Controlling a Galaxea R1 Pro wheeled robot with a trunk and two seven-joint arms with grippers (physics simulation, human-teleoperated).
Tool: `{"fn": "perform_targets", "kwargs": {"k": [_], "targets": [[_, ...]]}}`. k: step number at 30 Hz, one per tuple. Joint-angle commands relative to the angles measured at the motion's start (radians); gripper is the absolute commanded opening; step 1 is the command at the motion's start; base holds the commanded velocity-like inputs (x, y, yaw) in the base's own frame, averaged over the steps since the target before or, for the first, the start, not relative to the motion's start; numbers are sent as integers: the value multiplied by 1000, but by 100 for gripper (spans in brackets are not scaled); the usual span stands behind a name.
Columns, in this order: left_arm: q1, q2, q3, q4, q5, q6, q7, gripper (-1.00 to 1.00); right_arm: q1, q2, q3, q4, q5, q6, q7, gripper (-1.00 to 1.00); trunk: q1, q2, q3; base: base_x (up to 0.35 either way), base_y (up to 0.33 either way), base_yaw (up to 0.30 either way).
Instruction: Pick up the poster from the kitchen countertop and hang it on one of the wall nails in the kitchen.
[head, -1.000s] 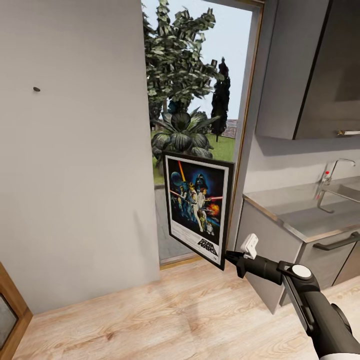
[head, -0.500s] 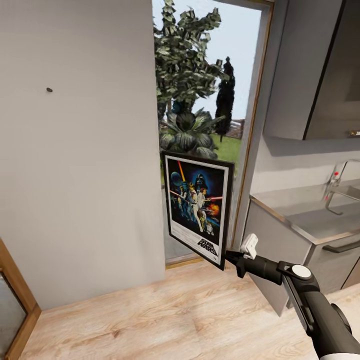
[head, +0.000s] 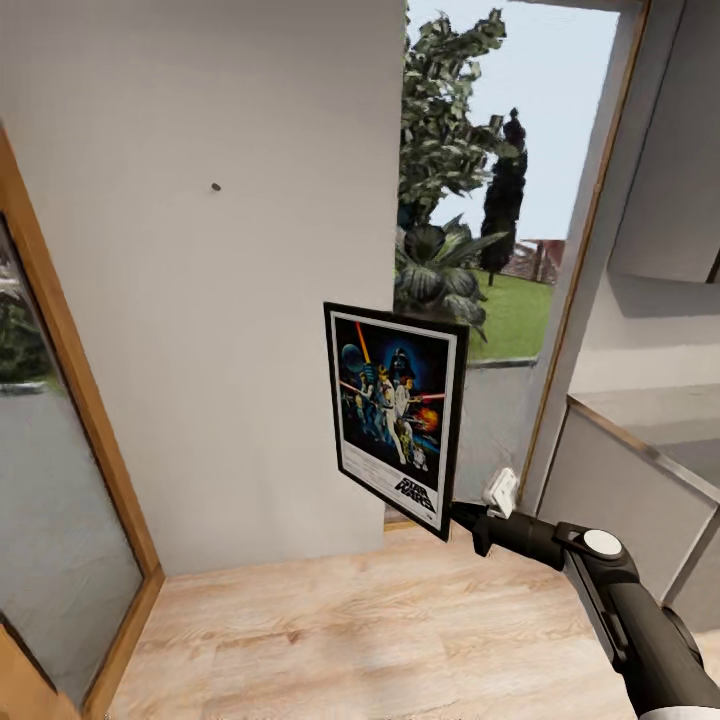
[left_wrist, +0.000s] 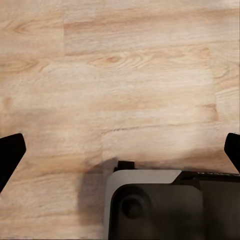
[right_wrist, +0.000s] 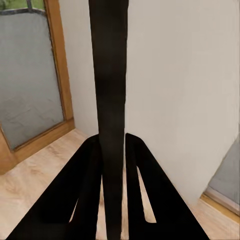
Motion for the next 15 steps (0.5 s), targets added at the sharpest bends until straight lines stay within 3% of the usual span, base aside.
{"fn": "perform_targets", "kwargs": {"k": [1, 15], "targets": [[0, 0, 1, 0, 0, -2, 0, 100, 0, 0, -2, -2, 2, 11, 7, -100, 0, -1, 0, -181, 288, 183], [0, 0, 1, 0, 0, -2, 1, 100, 0, 0, -2, -1, 2, 11, 7, -100, 0, -1, 0, -172, 279, 46]]}}
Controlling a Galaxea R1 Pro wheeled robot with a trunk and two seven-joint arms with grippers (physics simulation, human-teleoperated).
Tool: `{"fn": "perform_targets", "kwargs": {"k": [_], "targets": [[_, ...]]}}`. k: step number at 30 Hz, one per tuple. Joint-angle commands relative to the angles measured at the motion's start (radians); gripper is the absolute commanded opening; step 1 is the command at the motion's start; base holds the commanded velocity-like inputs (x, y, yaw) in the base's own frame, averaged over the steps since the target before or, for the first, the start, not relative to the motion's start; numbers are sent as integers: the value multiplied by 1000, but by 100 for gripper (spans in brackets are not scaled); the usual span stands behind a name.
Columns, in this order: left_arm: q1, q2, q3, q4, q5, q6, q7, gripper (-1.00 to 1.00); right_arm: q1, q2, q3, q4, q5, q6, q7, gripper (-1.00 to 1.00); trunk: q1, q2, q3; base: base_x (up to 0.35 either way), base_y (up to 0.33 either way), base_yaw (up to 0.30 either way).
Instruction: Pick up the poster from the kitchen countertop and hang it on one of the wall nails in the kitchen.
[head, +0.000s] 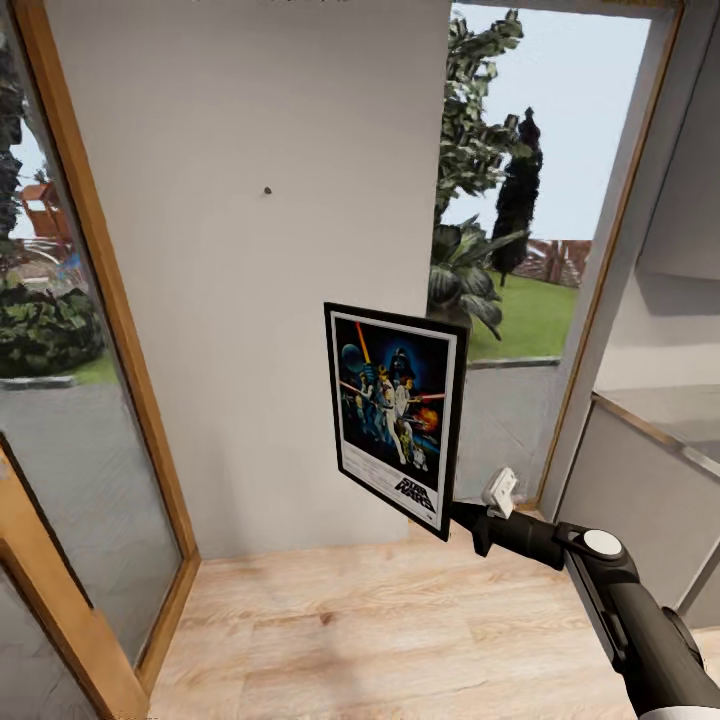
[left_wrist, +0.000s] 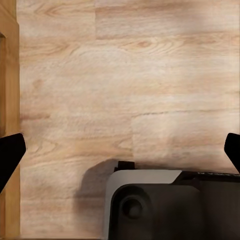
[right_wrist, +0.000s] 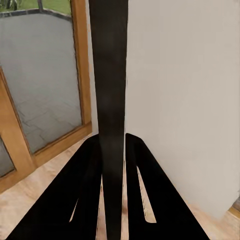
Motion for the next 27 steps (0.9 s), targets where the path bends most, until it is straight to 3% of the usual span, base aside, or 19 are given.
{"fn": "perform_targets", "kwargs": {"k": [1, 13, 18, 27], "targets": [[0, 0, 1, 0, 0, -2, 0, 100, 0, 0, -2, -2, 2, 10, 7, -100, 0, 0, 0, -72, 127, 154], [0, 0, 1, 0, 0, -3, 0, 100, 0, 0, -2, -2, 2, 10, 6, -100, 0, 0, 0, -14, 25, 252], [0, 0, 1, -1, -1, -3, 0, 100, 0, 0, -2, 0, 2, 10, 6, -100, 0, 0, 0, 30, 49, 36], [0, 1, 2, -2, 0, -2, 0, 100, 0, 0, -2, 1, 2, 10, 7, -100, 0, 0, 0, 233, 237, 0]]}}
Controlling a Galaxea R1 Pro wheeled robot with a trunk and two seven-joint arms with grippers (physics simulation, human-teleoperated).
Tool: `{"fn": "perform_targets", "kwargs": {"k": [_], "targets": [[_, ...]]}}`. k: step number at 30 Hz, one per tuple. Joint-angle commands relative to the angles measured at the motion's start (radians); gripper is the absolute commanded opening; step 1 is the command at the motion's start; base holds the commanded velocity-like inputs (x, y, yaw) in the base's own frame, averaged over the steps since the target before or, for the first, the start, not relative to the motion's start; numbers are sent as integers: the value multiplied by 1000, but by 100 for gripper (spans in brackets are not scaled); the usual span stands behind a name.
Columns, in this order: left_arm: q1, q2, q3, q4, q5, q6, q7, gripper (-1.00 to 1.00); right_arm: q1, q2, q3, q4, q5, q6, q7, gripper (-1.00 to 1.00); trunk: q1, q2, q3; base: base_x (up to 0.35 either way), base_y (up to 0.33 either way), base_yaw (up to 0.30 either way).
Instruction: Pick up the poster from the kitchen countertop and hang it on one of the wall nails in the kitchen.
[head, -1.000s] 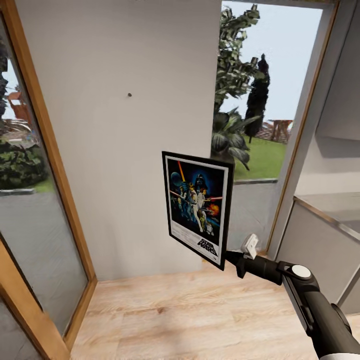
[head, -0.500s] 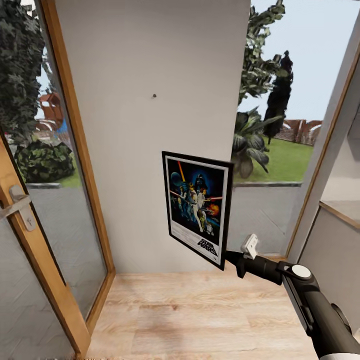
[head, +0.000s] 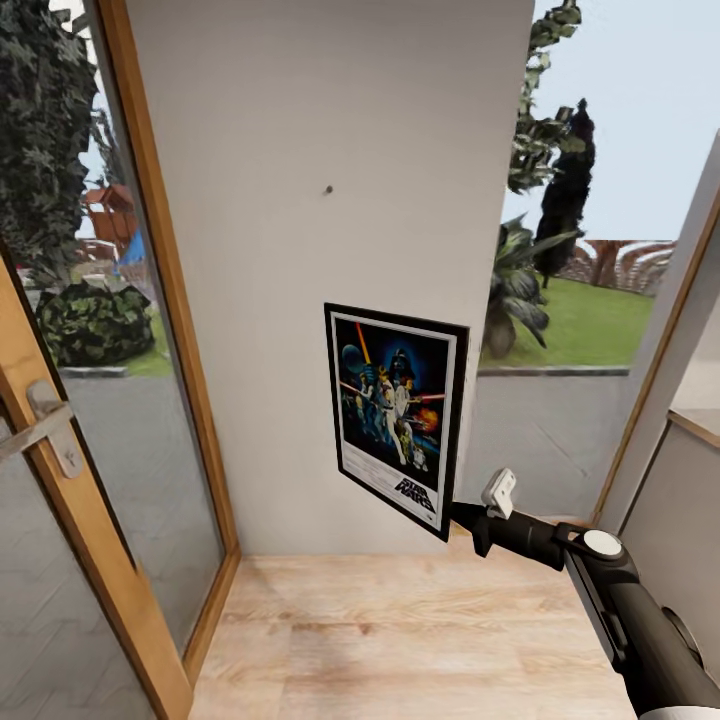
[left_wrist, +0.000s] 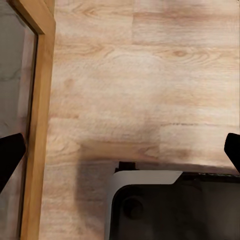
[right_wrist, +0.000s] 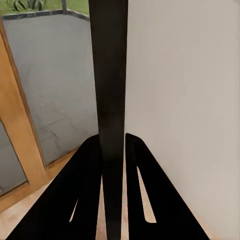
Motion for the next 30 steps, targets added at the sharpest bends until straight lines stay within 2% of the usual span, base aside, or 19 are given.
{"fn": "perform_targets", "kwargs": {"k": [1, 5, 15, 30], "targets": [[0, 0, 0, 0, 0, -2, 0, 100, 0, 1, -2, -2, 2, 11, 7, -100, 1, 0, 0, 248, 244, 0], [1, 0, 0, 0, 0, -2, 0, 100, 0, 1, -2, -2, 2, 11, 7, -100, 1, 0, 0, 279, 187, 0], [0, 0, 1, -1, -1, -2, 2, 100, 0, 1, -2, -1, 2, 11, 7, -100, 1, 0, 0, 328, 24, 0], [0, 0, 3, -3, -1, -2, 4, 100, 0, 1, -2, -1, 2, 11, 7, -100, 1, 0, 0, 181, 0, 0]]}}
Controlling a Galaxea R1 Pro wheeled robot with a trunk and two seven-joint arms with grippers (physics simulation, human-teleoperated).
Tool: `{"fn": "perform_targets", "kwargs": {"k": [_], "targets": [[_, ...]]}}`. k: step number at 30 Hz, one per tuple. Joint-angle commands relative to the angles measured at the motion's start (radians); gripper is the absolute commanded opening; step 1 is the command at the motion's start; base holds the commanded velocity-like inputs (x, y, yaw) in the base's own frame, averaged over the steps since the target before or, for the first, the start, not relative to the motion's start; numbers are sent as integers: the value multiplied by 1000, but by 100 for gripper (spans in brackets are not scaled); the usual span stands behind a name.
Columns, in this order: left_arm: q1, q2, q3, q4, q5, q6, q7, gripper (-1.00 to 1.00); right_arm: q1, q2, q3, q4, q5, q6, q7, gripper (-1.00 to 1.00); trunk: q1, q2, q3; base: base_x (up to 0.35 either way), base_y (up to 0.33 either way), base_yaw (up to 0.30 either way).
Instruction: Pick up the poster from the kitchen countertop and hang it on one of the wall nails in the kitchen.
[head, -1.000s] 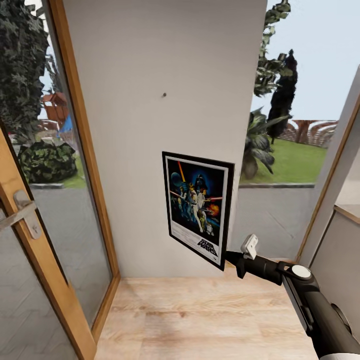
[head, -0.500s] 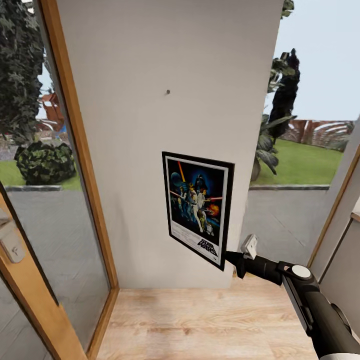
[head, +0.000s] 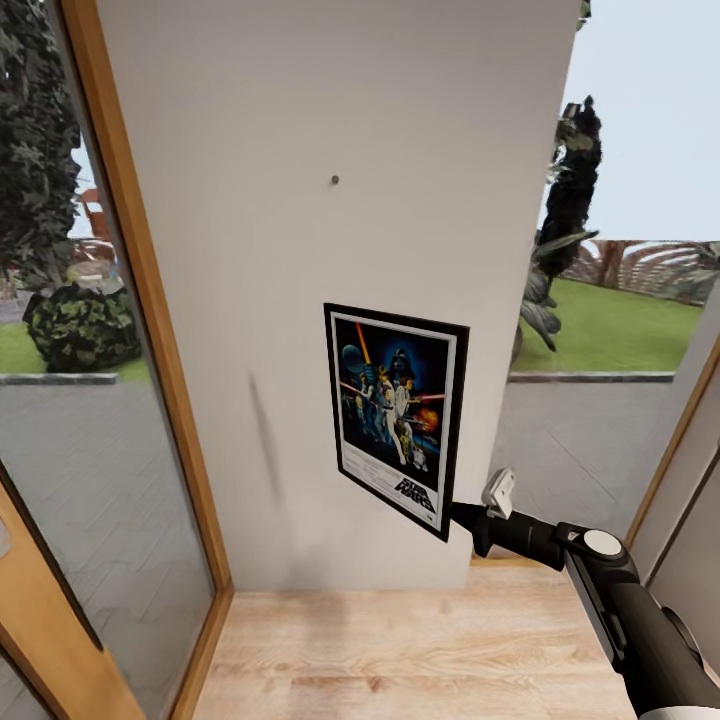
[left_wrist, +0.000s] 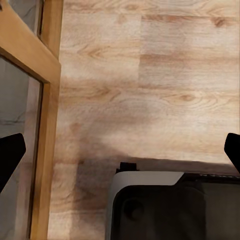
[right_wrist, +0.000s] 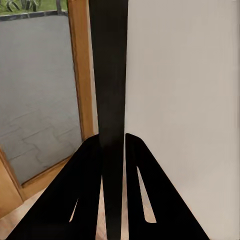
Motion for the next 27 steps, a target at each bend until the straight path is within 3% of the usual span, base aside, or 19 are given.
{"fn": "perform_targets", "kwargs": {"k": [1, 8, 15, 26, 27], "targets": [[1, 0, 1, -1, 0, -2, 0, 100, 0, 0, -2, -1, 1, 10, 7, -100, 1, 0, 0, 91, 0, 0], [1, 0, 3, -1, 0, -2, 0, 100, 0, 0, -2, -1, 1, 10, 7, -100, 1, 0, 0, 63, 0, 0], [1, 0, 55, -1, 0, -3, -4, 100, 0, 0, -2, -1, 0, 10, 7, -100, 1, 0, 0, 207, -27, 0], [1, 0, 62, -1, 0, -2, -3, 100, 0, 0, -2, -2, 0, 12, 8, -100, 1, 0, 0, 26, -5, 0], [1, -1, 63, 3, 1, -3, -3, 100, 0, 0, -2, -8, -1, 13, 36, -100, 1, 0, 0, 0, 0, 0]]}}
